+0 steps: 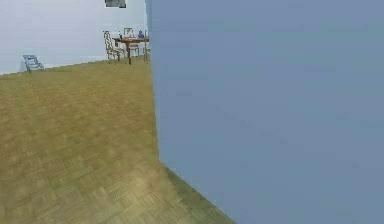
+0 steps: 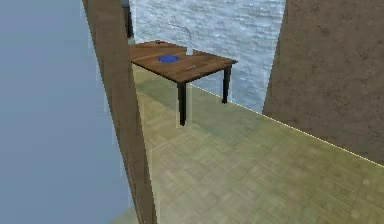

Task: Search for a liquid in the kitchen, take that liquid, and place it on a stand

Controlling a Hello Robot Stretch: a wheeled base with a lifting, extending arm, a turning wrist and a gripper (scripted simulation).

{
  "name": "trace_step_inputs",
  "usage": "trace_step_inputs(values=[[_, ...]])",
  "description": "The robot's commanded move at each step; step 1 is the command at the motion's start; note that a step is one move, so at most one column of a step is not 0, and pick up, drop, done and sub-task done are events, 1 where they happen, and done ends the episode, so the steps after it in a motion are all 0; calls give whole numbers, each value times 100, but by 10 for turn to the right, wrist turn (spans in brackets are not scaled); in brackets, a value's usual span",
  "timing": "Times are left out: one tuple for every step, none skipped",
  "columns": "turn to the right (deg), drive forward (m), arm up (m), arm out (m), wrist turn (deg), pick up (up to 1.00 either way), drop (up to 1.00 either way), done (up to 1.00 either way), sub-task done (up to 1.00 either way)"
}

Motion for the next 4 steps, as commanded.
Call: trace_step_inputs(values=[[0,20,0,0,0,0,0,0,0],[-330,0,0,0,0,0,0,0,0],[0,100,0,0,0,0,0,0,0],[-30,0,0,0,0,0,0,0,0]])
